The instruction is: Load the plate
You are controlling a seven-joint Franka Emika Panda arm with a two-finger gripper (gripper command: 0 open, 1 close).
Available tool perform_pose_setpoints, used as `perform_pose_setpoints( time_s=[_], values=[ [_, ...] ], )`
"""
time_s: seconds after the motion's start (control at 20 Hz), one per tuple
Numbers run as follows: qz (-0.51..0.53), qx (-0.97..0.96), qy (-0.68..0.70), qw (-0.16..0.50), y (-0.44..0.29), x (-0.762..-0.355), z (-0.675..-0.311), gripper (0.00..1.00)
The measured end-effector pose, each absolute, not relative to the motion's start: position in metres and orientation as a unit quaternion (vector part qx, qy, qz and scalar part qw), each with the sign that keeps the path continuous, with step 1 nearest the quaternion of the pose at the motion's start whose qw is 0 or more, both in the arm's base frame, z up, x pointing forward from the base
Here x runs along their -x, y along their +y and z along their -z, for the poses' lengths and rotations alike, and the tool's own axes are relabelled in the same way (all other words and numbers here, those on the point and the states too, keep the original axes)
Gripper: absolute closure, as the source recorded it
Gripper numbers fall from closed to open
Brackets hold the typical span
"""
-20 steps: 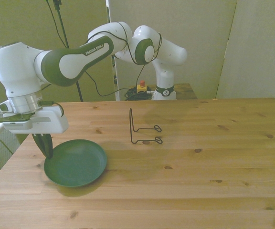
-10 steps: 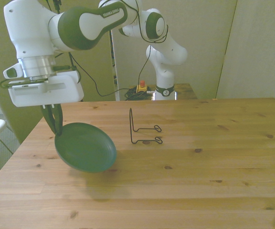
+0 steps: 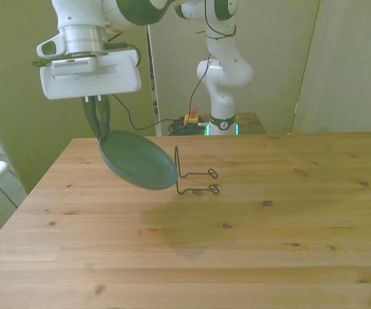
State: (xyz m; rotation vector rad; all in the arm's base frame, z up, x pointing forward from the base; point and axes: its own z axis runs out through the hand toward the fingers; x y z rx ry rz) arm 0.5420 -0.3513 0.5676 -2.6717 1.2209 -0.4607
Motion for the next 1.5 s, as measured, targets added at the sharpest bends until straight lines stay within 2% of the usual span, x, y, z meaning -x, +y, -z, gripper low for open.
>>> perform_pose_setpoints(
  time_s=[0.25,0.55,0.75,1.25,1.5],
  values=[
    [0.175,0.892,0.406,0.092,-0.318,-0.488,-0.587,1.0],
    [0.192,0.896,0.389,0.09,-0.262,-0.446,-0.56,1.0],
    [0.206,0.895,0.385,0.092,-0.238,-0.428,-0.567,1.0],
    [0.229,0.881,0.406,0.079,-0.219,-0.423,-0.576,1.0],
    [0.248,0.876,0.41,0.052,-0.198,-0.426,-0.582,1.0]
  ],
)
